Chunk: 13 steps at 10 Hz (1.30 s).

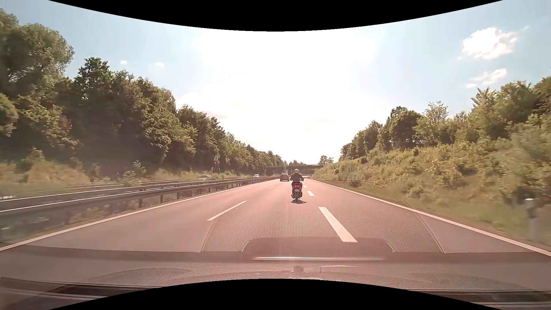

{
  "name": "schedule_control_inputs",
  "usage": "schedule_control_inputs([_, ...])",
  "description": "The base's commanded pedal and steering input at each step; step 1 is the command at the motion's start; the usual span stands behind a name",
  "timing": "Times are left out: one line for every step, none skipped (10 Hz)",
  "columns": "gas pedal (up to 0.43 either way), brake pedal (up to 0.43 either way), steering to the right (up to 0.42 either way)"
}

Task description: Follow the waypoints while adhering to traffic rules and regulations

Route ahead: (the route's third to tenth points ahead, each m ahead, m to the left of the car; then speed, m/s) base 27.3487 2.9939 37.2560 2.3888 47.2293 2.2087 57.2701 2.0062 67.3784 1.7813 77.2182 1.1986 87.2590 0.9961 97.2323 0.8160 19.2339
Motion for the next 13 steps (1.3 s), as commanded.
schedule_control_inputs([0.287,0.012,0.003])
schedule_control_inputs([0.287,0.012,0.003])
schedule_control_inputs([0.287,0.012,0.003])
schedule_control_inputs([0.287,0.006,0.003])
schedule_control_inputs([0.287,0.012,0.003])
schedule_control_inputs([0.268,0.012,0.004])
schedule_control_inputs([0.268,0.012,0.003])
schedule_control_inputs([0.248,0.012,0.003])
schedule_control_inputs([0.248,0.012,0.003])
schedule_control_inputs([0.248,0.012,0.003])
schedule_control_inputs([0.248,0.012,0.003])
schedule_control_inputs([0.248,0.012,0.003])
schedule_control_inputs([0.248,0.012,0.003])
